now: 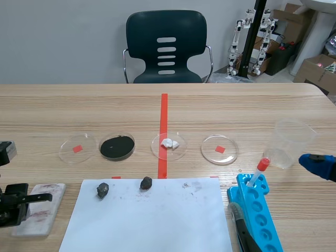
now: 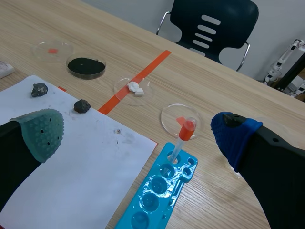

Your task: Rub the mineral on the streak plate below the first streak

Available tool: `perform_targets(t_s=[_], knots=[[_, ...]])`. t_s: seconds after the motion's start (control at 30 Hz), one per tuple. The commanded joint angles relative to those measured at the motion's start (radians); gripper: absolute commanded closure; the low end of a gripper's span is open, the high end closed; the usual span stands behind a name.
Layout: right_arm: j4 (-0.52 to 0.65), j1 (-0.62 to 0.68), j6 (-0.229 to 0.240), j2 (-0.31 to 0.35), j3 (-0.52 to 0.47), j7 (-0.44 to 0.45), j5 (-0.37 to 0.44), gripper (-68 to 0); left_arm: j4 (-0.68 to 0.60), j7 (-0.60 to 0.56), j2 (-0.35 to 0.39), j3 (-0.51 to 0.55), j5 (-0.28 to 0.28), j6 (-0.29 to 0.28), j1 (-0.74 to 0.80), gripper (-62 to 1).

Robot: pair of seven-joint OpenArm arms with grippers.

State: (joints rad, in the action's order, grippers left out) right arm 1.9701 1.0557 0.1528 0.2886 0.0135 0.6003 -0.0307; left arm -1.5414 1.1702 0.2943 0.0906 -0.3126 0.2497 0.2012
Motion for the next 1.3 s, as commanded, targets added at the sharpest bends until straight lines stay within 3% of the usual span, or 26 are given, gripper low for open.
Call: perform_targets(t_s=[0.0, 0.5, 0.87, 1.1, 1.27], knots=[[0.019, -0.011, -0.003, 0.002, -0.006, 0.011, 0.008, -65.5, -0.009, 0.005, 0.012, 0.006, 0.002, -0.002, -0.008, -7.4], [0.019, -0.011, -0.003, 0.002, -0.006, 0.011, 0.008, -65.5, -0.003, 0.043, 0.042, -0.052, 0.001, -0.036, -0.034, -7.4], [0.019, -0.011, -0.003, 0.002, -0.006, 0.011, 0.008, -65.5, 0.116, 0.051, 0.053, -0.065, -0.031, -0.055, -0.089, -7.4], [0.019, -0.011, -0.003, 0.002, -0.006, 0.011, 0.008, -65.5, 0.121, 0.04, 0.053, -0.071, -0.038, -0.06, -0.088, -7.4], [0.019, -0.011, -0.003, 0.002, -0.006, 0.011, 0.008, -65.5, 0.121, 0.023, 0.053, -0.091, -0.119, -0.108, -0.088, -7.4]])
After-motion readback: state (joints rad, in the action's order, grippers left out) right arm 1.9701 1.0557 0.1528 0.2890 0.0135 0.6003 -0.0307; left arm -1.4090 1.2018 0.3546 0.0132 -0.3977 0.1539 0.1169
